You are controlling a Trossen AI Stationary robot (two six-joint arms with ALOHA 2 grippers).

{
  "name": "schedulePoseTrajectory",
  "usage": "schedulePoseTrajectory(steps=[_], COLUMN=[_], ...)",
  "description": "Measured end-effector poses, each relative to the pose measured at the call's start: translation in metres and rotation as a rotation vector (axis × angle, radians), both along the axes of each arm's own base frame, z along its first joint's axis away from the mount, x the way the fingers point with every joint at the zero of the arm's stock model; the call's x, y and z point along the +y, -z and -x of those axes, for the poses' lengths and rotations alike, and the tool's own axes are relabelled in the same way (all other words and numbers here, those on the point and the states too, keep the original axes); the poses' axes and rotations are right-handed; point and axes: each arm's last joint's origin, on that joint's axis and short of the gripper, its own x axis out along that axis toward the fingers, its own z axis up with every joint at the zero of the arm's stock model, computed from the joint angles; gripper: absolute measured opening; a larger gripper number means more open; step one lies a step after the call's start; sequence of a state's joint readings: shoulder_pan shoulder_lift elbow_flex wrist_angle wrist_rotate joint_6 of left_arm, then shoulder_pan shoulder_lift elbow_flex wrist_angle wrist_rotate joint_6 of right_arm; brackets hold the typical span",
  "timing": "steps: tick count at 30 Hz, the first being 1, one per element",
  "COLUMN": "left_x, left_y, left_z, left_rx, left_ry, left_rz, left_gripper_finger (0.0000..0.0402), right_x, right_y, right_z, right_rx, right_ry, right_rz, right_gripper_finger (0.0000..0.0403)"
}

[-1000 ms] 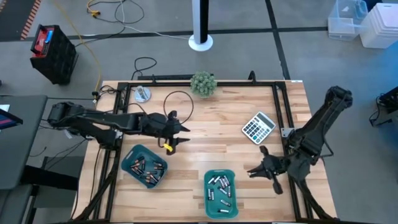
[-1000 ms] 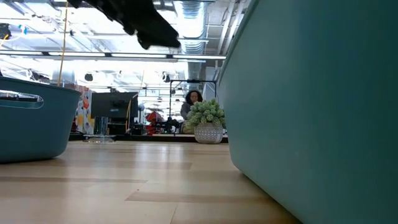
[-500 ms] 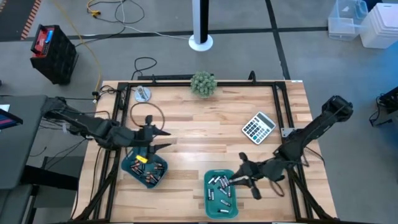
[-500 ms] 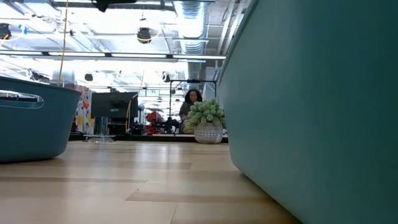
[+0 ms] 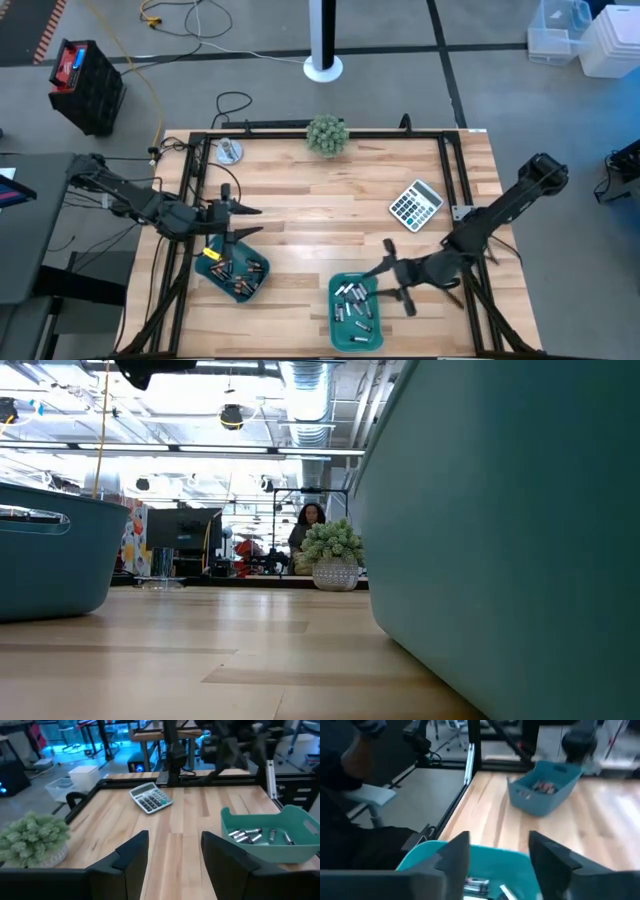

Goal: Sort batteries
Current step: Return to Home Position

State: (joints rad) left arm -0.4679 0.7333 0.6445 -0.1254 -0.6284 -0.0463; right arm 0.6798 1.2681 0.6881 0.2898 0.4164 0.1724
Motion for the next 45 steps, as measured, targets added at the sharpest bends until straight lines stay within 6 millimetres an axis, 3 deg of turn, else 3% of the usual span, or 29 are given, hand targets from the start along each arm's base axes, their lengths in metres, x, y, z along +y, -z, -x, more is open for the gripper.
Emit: schedulePoseTrajectory(steps=[3,7,13,18,23,26,34,40,45], left_x=[0.000,0.003,0.020,0.045,0.060,0.061,0.062,0.062,0.061], left_y=[0.004,0.014,0.028,0.042,0.059,0.060,0.063,0.074,0.093], left_z=[0.002,0.000,-0.010,-0.016,-0.011,0.000,0.033,0.040,0.038], left_rx=[-0.014,-0.009,-0.049,-0.051,-0.073,-0.099,-0.153,-0.178,-0.157], left_ry=[0.030,0.045,0.083,0.060,0.057,0.034,-0.014,-0.013,0.013], left_rz=[-0.008,-0.025,-0.024,-0.027,-0.008,-0.005,-0.017,-0.021,-0.015], left_gripper_finger=[0.0163,0.0114,0.0013,0.0002,0.0001,0.0001,0.0000,0.0000,0.0000], right_x=[-0.008,-0.026,-0.071,-0.111,-0.139,-0.140,-0.141,-0.146,-0.149], right_y=[-0.007,-0.011,-0.017,-0.018,-0.002,-0.003,0.016,0.022,0.032], right_z=[0.015,0.036,0.055,0.047,0.048,0.063,0.106,0.133,0.134], right_rx=[-0.057,-0.135,-0.276,-0.344,-0.309,-0.401,-0.405,-0.469,-0.387], right_ry=[-0.013,-0.023,0.097,0.028,0.066,0.064,0.075,0.087,0.110], right_rz=[0.080,0.161,0.240,0.211,0.203,0.195,0.184,0.230,0.249], right_gripper_finger=[0.0126,0.0017,0.0006,0.0002,0.0001,0.0001,0.0000,0.0000,0.0000])
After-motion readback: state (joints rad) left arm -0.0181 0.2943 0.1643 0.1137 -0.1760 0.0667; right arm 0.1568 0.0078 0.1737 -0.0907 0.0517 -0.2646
